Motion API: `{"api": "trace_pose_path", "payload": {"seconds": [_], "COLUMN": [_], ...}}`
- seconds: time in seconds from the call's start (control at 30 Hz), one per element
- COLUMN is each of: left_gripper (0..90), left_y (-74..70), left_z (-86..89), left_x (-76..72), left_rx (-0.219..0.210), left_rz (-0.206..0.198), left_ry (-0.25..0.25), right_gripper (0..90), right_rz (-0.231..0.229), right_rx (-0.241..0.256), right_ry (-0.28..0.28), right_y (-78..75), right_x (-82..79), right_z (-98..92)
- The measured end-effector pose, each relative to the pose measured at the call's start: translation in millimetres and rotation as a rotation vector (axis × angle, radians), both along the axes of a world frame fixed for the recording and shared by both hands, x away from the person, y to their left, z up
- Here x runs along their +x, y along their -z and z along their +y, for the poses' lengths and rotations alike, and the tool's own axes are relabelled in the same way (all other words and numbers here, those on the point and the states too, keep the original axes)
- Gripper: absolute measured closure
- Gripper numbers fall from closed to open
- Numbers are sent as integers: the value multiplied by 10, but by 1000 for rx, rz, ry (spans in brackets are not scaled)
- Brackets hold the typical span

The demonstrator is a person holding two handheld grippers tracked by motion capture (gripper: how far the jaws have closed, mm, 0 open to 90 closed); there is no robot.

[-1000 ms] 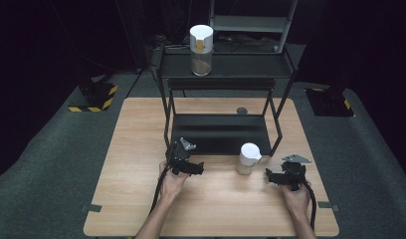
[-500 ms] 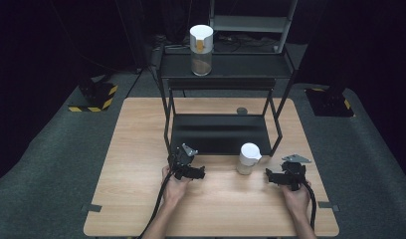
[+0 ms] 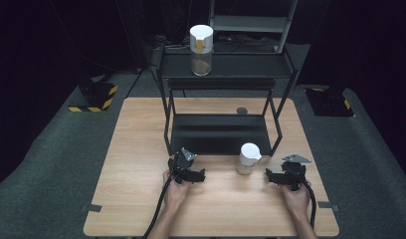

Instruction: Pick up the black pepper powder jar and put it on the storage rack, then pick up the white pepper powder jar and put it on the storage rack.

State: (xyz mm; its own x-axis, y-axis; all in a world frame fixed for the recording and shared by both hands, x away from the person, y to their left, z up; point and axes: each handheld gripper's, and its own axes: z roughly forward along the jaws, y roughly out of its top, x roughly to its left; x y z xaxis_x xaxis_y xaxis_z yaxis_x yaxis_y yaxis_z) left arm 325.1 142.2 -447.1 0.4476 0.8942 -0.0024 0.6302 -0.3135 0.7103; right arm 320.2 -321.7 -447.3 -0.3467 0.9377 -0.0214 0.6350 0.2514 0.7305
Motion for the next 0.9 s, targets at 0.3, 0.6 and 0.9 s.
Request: {"api": "trace_pose_path", "payload": {"seconds": [0.3, 0.6, 0.9], "left_gripper": [49, 49, 49], "left_y": [45, 44, 43], "left_z": [24, 25, 31], "left_x": [-37, -36, -33], "left_rx": [-10, -10, -11], "left_rz": [-21, -21, -20], "left_ry": [1, 1, 4], "right_gripper": [52, 36, 30], "right_rz": [-1, 5, 29], "right_rx": [-1, 1, 2], "right_ry": [-1, -3, -7], "right_y": [1, -4, -45], "right_x": [0, 21, 25], "right_z": [-1, -2, 22]}}
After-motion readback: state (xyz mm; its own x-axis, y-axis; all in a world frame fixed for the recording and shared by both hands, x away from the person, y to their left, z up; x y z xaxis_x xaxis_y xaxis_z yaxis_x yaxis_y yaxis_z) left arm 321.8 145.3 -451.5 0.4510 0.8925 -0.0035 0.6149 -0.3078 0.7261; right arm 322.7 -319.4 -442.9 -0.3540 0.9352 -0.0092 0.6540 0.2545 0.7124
